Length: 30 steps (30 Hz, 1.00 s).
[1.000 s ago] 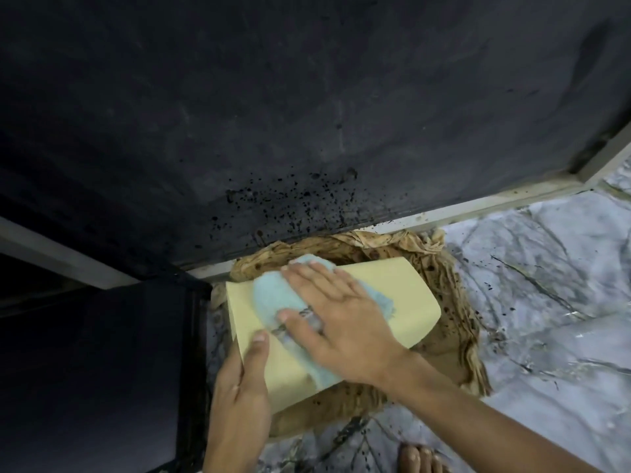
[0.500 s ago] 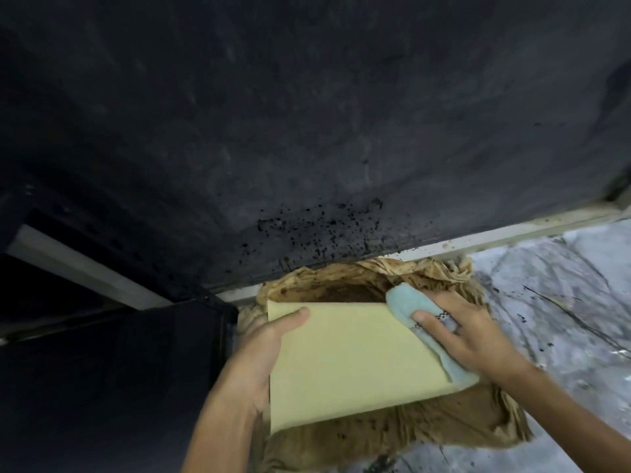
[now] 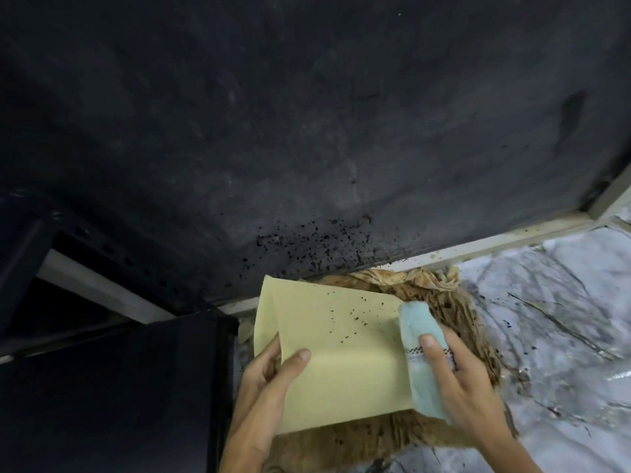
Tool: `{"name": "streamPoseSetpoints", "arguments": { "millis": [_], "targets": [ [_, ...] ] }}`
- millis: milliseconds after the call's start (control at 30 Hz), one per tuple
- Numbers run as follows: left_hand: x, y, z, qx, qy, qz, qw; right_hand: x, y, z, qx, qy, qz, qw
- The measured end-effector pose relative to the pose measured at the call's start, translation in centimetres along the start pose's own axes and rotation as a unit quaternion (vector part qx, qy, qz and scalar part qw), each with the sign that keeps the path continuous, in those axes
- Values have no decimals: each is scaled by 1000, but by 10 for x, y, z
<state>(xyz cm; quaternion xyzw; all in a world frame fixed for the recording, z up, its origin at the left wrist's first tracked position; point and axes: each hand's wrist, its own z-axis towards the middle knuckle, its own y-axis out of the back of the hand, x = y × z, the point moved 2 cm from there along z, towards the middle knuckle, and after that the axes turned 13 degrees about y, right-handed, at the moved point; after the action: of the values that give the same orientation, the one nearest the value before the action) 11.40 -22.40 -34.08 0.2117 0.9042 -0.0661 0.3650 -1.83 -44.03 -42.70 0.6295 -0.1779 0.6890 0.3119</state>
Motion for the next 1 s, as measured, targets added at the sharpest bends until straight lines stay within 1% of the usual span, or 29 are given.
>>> {"name": "streamPoseSetpoints", "arguments": {
  "millis": [67, 133, 200, 267, 333, 400, 433, 500, 567, 633, 733, 800, 833, 867, 933, 1000],
  "targets": [
    [2, 4, 5, -6, 22, 25, 999, 6, -9, -5, 28, -2, 6, 1000],
    [2, 6, 11, -15, 47, 55, 997, 10, -14, -9, 35, -13, 19, 999],
    [4, 4, 16, -14, 50, 77, 996, 15, -23, -11, 53, -20, 19, 998],
    [8, -2, 15, -12, 41, 76, 996, 19, -44, -10, 88, -22, 3, 996],
    [14, -8, 13, 3, 29, 50, 998, 29, -71, -2, 129, 32, -36, 991],
    [19, -14, 8, 28, 6, 33, 999, 42, -102, 11, 186, 109, -78, 973],
    [21, -17, 7, 34, -8, 32, 999, 49, -115, 17, 227, 139, -98, 959],
    [28, -17, 6, 30, -20, 25, 999, 59, -135, 25, 307, 160, -122, 930],
    [35, -14, 8, 34, -22, 8, 999, 54, -139, 26, 354, 155, -156, 909],
    [43, -11, 9, 30, -11, -7, 999, 29, -127, 32, 353, 123, -211, 903],
    [56, -7, 12, -1, 9, -21, 1000, -34, -90, 55, 292, 29, -290, 911],
    [55, -7, 11, -3, 11, -16, 1000, -61, -63, 67, 235, -48, -291, 926],
    [55, -5, 14, 3, 11, -12, 1000, -67, -55, 69, 210, -76, -283, 933],
    [56, -4, 15, 8, 13, -6, 1000, -66, -55, 69, 202, -90, -285, 933],
    [55, -5, 16, 24, 18, 4, 1000, -45, -74, 62, 232, -84, -307, 919],
    [48, -12, 13, 45, 17, 6, 999, -3, -112, 52, 273, -13, -288, 918]
  ]
}}
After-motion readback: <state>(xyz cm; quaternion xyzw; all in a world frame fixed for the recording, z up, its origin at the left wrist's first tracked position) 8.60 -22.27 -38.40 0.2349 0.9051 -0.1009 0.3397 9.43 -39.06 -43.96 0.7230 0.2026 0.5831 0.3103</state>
